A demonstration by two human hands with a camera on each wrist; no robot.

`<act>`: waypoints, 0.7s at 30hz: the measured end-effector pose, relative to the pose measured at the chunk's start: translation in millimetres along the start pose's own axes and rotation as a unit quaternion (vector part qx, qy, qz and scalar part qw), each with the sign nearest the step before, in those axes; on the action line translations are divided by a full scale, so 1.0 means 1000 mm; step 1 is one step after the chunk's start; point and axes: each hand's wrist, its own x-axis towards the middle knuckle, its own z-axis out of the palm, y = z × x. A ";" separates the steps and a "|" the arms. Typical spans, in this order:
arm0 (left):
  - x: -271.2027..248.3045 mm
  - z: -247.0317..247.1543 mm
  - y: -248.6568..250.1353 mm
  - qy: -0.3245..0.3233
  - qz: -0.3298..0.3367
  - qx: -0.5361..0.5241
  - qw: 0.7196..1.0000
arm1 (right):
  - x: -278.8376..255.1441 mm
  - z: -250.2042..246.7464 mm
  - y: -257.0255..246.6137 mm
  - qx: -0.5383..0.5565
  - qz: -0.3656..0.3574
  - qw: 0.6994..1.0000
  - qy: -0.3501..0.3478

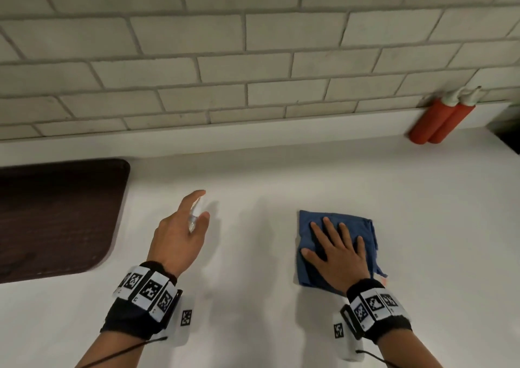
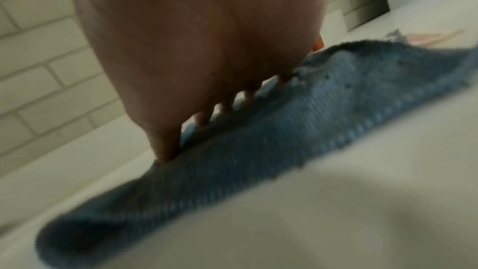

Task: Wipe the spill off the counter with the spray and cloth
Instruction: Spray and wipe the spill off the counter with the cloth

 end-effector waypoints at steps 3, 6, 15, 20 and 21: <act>-0.027 0.010 0.002 -0.007 -0.014 -0.013 1.000 | 0.007 -0.022 0.014 0.031 -0.004 0.998 0.053; -0.054 0.024 0.008 -0.017 -0.027 -0.030 0.999 | 0.025 -0.040 0.027 0.026 -0.026 0.995 0.096; -0.095 0.060 0.051 0.053 -0.043 -0.073 0.995 | 0.047 -0.058 0.042 -0.060 -0.077 0.995 -0.001; -0.112 0.079 0.067 0.073 -0.066 -0.121 0.988 | 0.035 -0.073 0.049 -0.096 -0.110 0.989 -0.009; -0.115 0.082 0.069 0.073 -0.064 -0.129 0.987 | 0.031 -0.077 0.049 -0.098 -0.124 0.987 -0.008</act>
